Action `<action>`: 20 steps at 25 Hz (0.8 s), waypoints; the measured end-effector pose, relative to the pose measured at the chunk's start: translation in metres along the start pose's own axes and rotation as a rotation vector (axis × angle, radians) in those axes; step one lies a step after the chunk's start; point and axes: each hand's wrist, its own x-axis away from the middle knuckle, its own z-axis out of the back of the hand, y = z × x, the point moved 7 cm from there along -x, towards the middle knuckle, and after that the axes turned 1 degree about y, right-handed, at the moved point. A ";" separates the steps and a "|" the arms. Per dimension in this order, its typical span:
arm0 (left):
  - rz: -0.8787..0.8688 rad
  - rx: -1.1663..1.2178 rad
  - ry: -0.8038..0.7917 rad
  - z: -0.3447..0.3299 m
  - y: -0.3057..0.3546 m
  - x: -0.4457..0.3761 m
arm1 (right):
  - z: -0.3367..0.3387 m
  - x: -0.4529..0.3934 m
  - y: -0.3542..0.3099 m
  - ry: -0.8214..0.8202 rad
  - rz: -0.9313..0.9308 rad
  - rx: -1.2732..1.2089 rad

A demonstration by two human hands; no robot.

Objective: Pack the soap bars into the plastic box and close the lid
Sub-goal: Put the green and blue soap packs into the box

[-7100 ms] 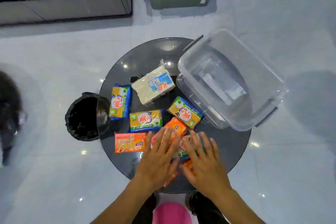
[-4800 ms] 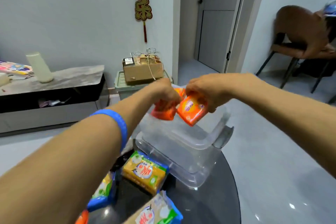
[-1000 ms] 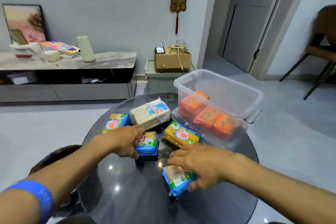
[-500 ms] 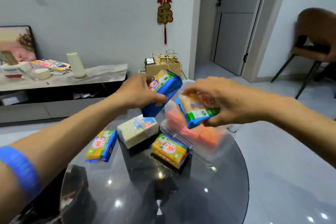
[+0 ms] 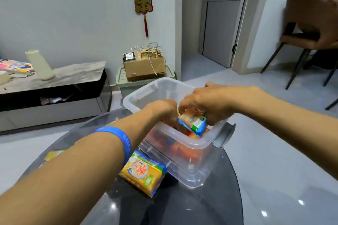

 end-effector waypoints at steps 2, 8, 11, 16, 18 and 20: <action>0.033 -0.030 -0.020 0.003 -0.011 0.000 | -0.021 -0.013 -0.006 -0.130 -0.009 -0.120; -0.085 0.038 0.350 0.046 -0.044 0.046 | -0.046 -0.020 -0.033 -0.413 -0.138 -0.437; -0.163 0.300 0.704 0.065 -0.078 0.110 | -0.006 -0.011 -0.031 0.036 -0.201 -0.510; 0.307 0.282 0.785 0.000 -0.216 0.178 | 0.056 0.010 -0.122 0.767 -0.035 -0.630; 0.570 0.143 0.490 -0.055 -0.266 0.192 | 0.037 -0.012 -0.175 0.607 0.014 -0.536; 0.644 0.188 0.386 -0.092 -0.292 0.201 | -0.005 -0.034 -0.199 0.346 -0.108 -0.405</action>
